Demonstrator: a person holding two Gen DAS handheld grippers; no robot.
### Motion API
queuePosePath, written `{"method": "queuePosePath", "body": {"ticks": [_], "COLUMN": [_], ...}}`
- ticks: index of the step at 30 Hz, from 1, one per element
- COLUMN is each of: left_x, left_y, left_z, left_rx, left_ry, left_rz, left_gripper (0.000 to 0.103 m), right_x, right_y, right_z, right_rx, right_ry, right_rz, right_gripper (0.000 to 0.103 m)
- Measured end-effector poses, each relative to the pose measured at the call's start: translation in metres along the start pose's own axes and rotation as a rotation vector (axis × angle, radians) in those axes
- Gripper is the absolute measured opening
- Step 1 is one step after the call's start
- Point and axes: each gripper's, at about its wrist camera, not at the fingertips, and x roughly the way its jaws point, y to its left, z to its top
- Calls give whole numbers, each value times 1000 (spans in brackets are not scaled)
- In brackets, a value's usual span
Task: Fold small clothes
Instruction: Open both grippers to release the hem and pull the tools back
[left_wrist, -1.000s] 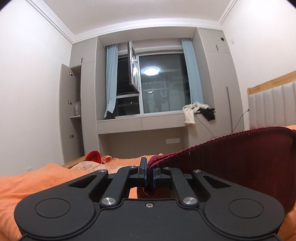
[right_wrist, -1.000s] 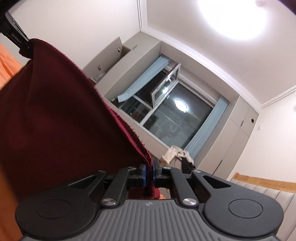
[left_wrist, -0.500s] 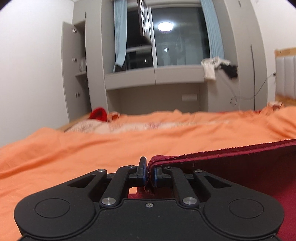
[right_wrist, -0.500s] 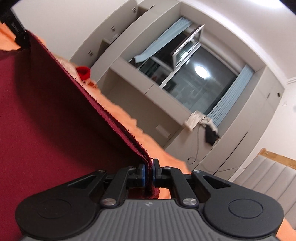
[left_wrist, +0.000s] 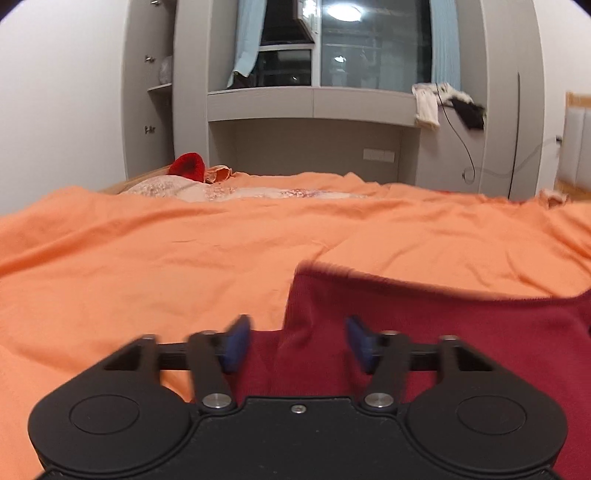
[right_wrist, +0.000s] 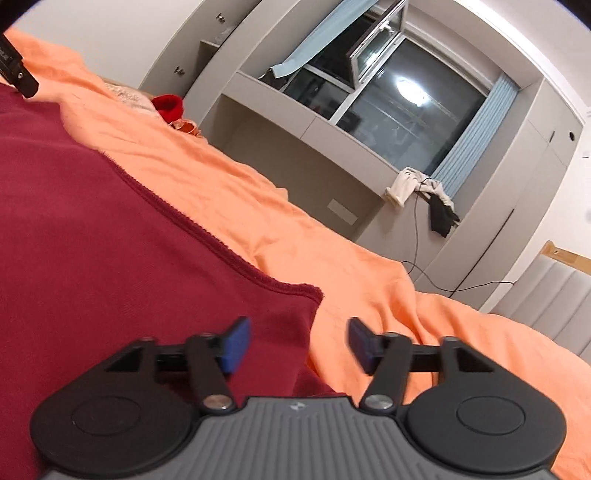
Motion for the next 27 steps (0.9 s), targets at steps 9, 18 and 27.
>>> {"method": "queuePosePath", "body": {"ticks": [9, 18, 27], "left_x": [15, 24, -9], "left_y": [16, 25, 32], "left_z": [-12, -18, -7], "left_rx": [-81, -126, -204], "left_ry": [101, 156, 12], "left_rz": [61, 80, 46], "left_gripper": [82, 85, 101], "right_x": [6, 25, 6], "right_y": [-14, -45, -76], "right_z": [-7, -17, -15], "right_rx": [85, 269, 359], "right_ry": [46, 131, 108], "right_rz": [-38, 123, 105], "right_gripper": [103, 103, 103]}}
